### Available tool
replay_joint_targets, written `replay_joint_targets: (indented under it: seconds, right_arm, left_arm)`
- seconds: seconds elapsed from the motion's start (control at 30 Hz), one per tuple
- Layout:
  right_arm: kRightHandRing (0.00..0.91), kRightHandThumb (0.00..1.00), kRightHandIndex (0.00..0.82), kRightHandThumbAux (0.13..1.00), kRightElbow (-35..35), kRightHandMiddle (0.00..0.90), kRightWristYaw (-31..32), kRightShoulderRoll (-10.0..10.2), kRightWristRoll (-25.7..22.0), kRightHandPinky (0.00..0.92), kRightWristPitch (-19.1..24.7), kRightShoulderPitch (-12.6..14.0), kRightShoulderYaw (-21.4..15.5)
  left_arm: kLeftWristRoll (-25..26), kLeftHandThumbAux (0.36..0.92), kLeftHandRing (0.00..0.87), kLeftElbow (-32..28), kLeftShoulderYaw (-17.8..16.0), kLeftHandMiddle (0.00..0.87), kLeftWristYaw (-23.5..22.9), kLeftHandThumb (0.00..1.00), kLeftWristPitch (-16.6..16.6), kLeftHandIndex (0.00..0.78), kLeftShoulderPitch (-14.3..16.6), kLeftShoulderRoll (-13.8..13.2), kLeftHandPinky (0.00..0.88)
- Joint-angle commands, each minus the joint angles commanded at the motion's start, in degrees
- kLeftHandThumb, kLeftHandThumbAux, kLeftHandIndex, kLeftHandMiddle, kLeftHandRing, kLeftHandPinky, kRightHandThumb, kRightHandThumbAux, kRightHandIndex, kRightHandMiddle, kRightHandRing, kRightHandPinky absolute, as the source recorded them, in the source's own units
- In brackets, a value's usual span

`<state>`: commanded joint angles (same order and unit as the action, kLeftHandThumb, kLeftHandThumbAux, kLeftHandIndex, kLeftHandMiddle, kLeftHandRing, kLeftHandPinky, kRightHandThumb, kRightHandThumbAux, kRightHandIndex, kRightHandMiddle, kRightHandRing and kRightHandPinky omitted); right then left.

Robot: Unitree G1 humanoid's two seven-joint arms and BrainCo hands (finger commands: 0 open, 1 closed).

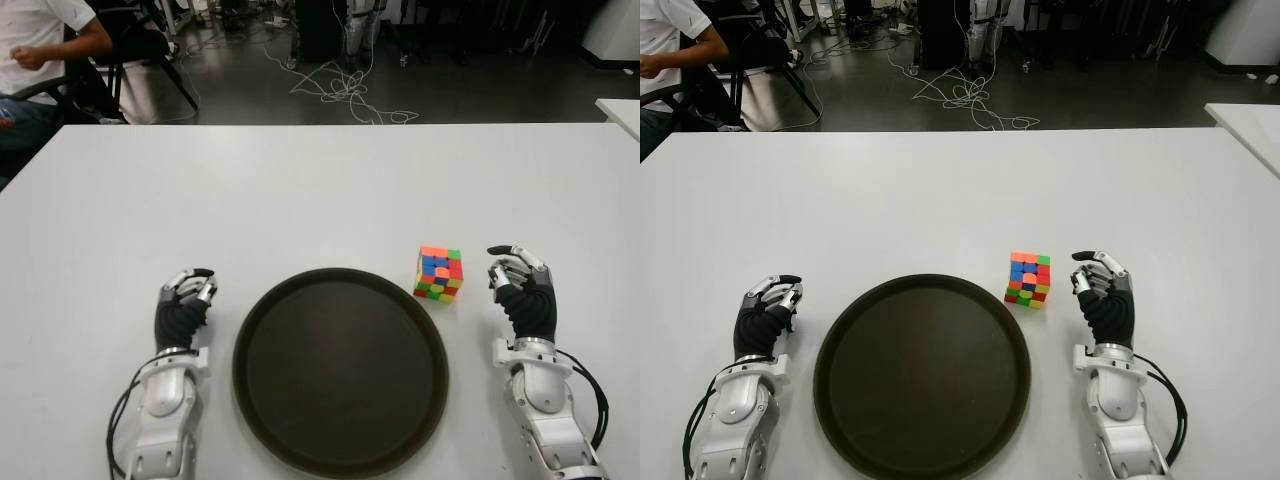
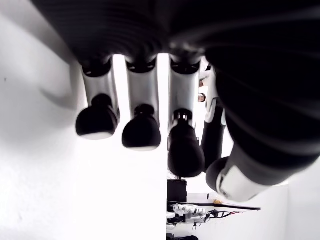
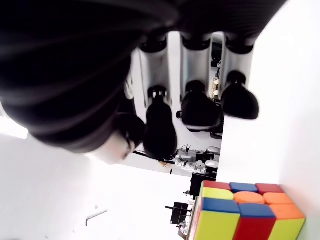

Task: Pick up the Rubik's Cube and put it in the plate

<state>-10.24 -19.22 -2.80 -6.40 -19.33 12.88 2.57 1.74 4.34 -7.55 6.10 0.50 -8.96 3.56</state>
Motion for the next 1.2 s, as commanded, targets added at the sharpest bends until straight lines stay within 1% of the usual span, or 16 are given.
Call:
replay_joint_targets:
  seconds: [0.43, 0.67, 0.9, 1.03, 1.2]
  right_arm:
    - [0.815, 0.691, 0.440, 0.727, 0.0, 0.787, -0.1, 0.1, 0.3, 0.821, -0.6, -0.1, 0.1]
    - [0.813, 0.691, 0.439, 0.727, 0.4, 0.786, 0.6, 0.2, -0.9, 0.820, -0.1, 0.0, 0.0]
    - [0.811, 0.691, 0.439, 0.727, 1.2, 0.784, 0.0, 0.1, -0.2, 0.817, 0.9, 0.4, 0.2]
    - [0.811, 0.690, 0.439, 0.727, 1.9, 0.782, -0.5, 0.2, 0.0, 0.817, 1.5, 0.5, 0.3]
    - [0.811, 0.691, 0.439, 0.727, 2.3, 0.782, -1.4, 0.1, 0.9, 0.817, 2.5, 0.5, 0.3]
  left_arm:
    - [0.8, 0.705, 0.819, 0.1, -0.4, 0.787, 0.2, 0.711, 0.8, 0.444, 0.0, 0.8, 0.820]
    - [1.2, 0.705, 0.818, 0.4, -0.4, 0.787, 0.1, 0.712, 0.7, 0.444, 0.2, 0.7, 0.820]
    - [0.6, 0.705, 0.817, 0.1, 0.0, 0.786, -0.2, 0.712, 0.1, 0.444, 0.0, 0.0, 0.817]
    - [0.6, 0.705, 0.815, 0.3, 0.0, 0.785, -0.2, 0.712, 0.3, 0.444, 0.0, 0.0, 0.815]
    - [0.9, 0.705, 0.815, -0.1, -0.1, 0.786, 0.1, 0.713, -0.3, 0.444, 0.0, 0.4, 0.815]
